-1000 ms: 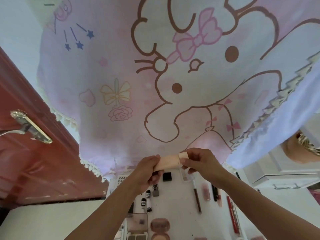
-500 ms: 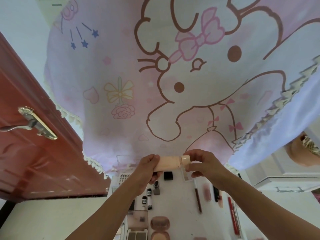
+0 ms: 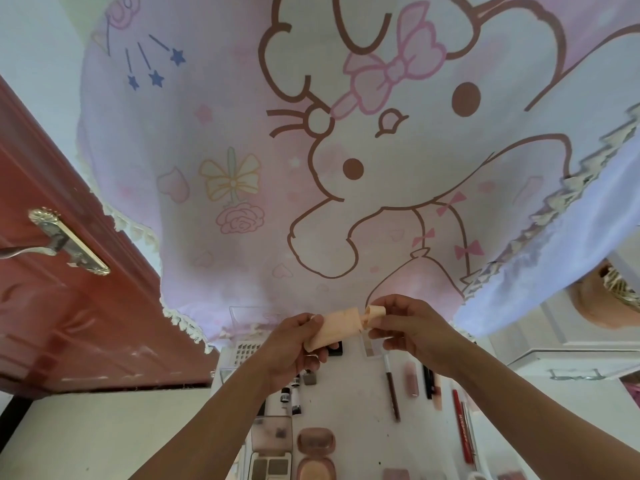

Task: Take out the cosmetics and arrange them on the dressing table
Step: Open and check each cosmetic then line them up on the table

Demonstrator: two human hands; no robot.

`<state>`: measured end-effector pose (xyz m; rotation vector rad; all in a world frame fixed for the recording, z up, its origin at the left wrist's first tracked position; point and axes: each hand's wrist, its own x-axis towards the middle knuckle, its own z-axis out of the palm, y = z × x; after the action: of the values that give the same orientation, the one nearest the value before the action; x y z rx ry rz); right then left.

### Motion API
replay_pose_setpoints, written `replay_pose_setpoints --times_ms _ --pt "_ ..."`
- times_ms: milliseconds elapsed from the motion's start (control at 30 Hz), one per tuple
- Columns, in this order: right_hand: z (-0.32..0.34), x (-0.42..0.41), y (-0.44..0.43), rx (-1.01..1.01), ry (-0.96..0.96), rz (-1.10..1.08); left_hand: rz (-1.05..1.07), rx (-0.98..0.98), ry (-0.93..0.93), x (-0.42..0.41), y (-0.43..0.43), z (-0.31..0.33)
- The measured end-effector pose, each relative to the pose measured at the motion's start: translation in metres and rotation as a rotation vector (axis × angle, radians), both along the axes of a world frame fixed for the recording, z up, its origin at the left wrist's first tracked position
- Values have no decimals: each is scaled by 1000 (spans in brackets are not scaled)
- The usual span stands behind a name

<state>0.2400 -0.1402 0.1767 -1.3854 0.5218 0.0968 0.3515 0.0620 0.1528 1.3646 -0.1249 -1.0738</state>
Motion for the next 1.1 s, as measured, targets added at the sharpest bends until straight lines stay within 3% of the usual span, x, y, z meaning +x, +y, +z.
replay_pose_setpoints --times_ms 167,600,867,1100 --pt "-2 2 -3 60 -2 -45 15 -35 20 -2 2 -2" --pt "-7 2 -2 -300 -52 48 -1 -64 106 -6 2 0" --pt "-11 -2 -5 -300 -62 74 -150 209 -276 -16 -3 -5" --pt "-16 -6 -26 -155 -61 -19 -130 -3 69 -18 13 -14"
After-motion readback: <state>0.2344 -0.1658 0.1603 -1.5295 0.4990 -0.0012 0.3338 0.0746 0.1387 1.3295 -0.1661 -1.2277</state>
